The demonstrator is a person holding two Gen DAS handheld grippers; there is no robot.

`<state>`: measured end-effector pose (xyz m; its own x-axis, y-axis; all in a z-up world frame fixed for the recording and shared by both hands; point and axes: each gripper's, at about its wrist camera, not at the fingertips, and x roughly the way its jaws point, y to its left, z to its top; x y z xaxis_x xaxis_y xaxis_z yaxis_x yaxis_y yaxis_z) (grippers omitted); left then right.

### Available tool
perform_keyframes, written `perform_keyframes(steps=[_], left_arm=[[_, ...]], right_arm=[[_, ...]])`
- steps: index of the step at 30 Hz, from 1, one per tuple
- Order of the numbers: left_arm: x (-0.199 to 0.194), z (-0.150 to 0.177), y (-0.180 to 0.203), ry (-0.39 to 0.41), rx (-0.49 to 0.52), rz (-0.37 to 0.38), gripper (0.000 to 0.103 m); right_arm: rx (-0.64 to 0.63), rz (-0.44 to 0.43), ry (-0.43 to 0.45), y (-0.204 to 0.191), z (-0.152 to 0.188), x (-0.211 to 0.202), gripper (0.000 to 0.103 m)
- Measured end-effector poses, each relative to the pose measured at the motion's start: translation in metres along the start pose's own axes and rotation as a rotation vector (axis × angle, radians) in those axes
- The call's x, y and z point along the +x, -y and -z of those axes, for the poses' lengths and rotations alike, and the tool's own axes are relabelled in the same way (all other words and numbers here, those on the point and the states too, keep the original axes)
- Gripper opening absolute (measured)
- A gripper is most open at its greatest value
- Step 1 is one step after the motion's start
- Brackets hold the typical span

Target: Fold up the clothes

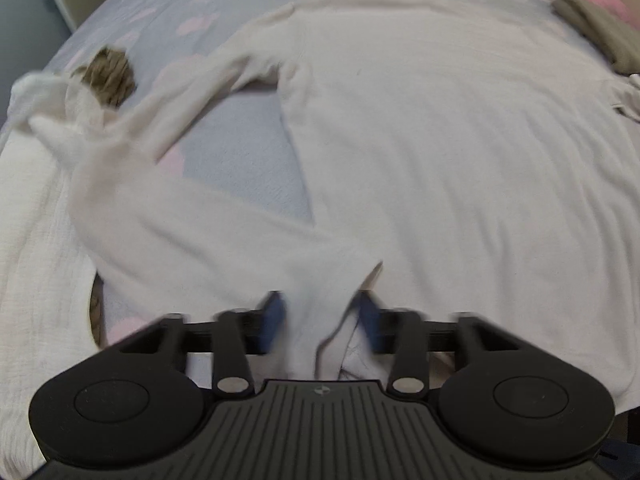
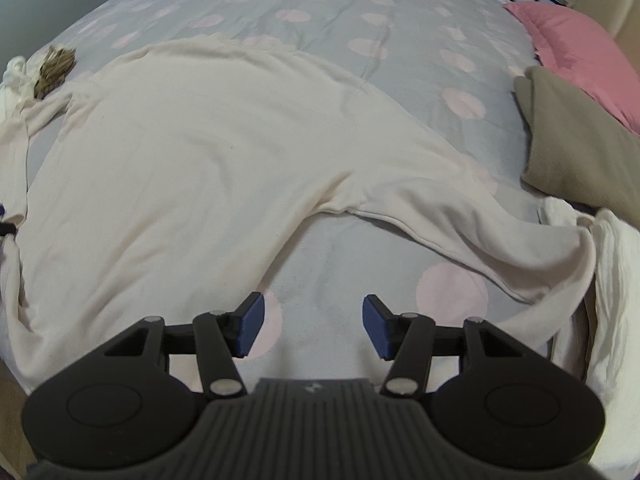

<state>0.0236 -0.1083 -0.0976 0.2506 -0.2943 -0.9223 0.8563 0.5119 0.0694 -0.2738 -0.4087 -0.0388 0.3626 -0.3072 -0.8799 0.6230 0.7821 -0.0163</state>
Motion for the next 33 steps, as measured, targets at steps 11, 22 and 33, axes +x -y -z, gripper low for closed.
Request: perform_keyframes(steps=[11,22,33], left_arm=[[-0.085,-0.012,-0.073,0.190,-0.212,-0.078,0.005],[-0.208,0.005,-0.226,0.553,-0.709,-0.290,0.005],[-0.176,0.039,-0.290,0.410,-0.929,-0.380,0.010]], right_arm=[[0.010,-0.020,-0.017,-0.007,0.007,0.002,0.058],[-0.029,-0.036,-0.031,-0.018,0.000,0.011,0.058],[-0.053,-0.057,-0.040,-0.026,-0.001,0.013,0.058]])
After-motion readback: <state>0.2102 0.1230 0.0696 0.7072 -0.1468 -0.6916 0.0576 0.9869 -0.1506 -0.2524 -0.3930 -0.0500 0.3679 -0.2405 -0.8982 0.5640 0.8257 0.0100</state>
